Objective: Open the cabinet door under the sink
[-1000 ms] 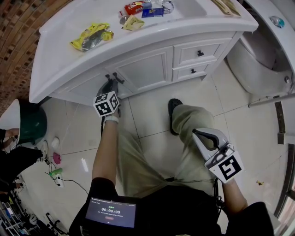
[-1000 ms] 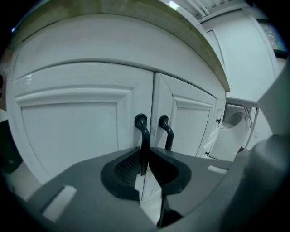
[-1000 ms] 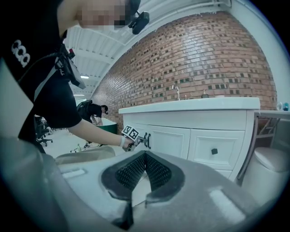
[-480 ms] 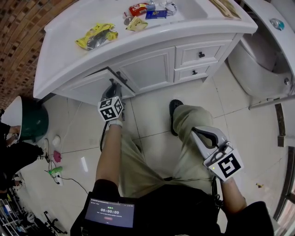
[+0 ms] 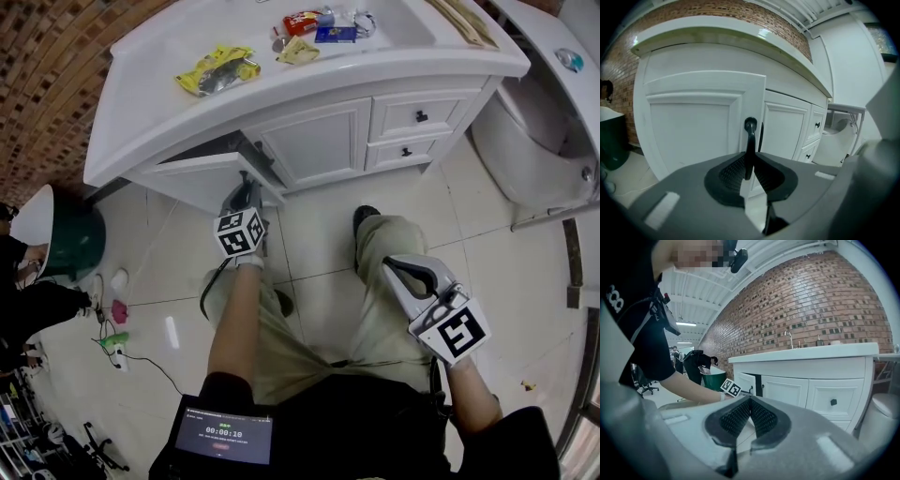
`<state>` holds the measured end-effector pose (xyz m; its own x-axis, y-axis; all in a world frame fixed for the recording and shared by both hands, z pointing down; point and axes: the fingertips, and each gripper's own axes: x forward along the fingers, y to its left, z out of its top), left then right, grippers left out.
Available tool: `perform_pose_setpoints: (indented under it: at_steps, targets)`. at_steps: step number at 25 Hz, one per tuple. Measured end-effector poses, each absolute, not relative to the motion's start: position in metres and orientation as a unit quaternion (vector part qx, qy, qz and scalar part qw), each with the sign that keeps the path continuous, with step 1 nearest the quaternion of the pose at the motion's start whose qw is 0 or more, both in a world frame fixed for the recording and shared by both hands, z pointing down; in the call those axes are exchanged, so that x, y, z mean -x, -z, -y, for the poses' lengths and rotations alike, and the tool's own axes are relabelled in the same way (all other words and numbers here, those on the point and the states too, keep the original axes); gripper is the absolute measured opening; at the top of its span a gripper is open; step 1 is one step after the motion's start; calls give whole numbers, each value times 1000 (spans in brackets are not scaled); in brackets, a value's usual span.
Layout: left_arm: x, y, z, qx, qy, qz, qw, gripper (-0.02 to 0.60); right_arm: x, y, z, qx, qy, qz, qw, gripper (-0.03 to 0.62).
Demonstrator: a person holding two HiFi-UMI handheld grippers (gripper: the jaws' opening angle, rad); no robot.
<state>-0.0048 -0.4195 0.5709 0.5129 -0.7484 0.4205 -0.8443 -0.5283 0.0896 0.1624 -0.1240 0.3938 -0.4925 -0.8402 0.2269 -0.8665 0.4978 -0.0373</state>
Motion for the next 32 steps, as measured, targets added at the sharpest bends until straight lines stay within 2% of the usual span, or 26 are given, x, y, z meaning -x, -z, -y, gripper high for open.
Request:
perform_pose_setpoints:
  at_steps: [32]
  targets:
    - [77, -575, 337, -851, -153, 465, 189, 71, -85, -380, 150, -439, -47, 893, 92, -9]
